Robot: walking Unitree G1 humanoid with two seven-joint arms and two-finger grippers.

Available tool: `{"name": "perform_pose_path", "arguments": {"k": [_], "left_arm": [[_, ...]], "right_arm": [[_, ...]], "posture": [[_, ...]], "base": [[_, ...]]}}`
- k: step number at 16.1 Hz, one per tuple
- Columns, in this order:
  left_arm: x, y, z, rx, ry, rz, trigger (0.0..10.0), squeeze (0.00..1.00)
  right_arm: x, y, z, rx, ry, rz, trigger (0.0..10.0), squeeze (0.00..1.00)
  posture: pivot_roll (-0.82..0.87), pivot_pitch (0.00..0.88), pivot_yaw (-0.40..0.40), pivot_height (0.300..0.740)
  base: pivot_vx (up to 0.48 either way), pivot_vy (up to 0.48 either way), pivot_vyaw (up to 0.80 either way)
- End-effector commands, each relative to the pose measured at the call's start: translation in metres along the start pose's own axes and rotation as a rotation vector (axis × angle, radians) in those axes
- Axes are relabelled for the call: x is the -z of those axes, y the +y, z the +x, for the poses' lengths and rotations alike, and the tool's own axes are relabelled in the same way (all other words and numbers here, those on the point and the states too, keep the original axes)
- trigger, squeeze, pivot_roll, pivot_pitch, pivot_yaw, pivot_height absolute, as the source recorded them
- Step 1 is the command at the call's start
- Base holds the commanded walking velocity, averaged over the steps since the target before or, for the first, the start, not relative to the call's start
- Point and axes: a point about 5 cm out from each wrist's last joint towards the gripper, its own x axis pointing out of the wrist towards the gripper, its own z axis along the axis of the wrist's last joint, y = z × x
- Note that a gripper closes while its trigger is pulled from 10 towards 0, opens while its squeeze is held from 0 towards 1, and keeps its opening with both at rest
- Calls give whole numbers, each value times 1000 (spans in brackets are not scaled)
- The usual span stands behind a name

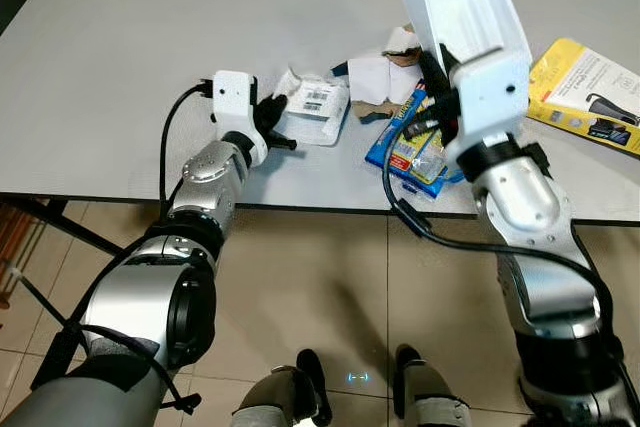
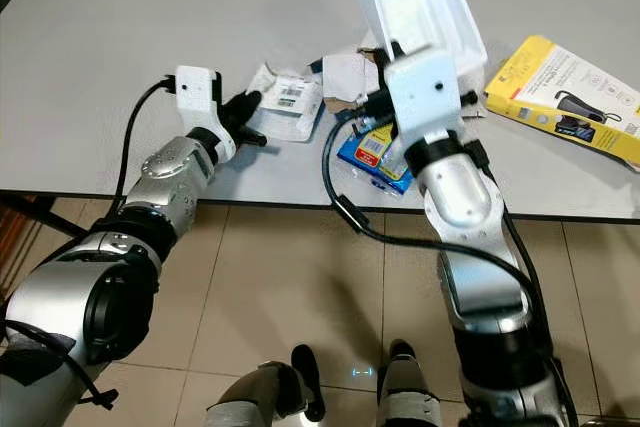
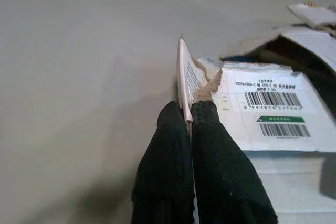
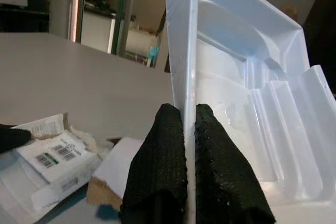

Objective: Picking trash to rubbish bin

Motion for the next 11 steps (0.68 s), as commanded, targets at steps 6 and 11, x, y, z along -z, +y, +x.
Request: {"name": "perform_pose_path", "arguments": {"k": [6,11], "left_arm": [[-43,11,-1,-33,-236,124,0,0],[-51,32,-31,-147,-405,207,0,0]], "right_arm": [[1,5,9,12,-45,12,10000,0],[5,4,15,6,-60,20,10000,0]], "posture": [[-232,142,165,740],[-217,109,143,740]], "base": [[0,0,0],[0,0,0]]}}
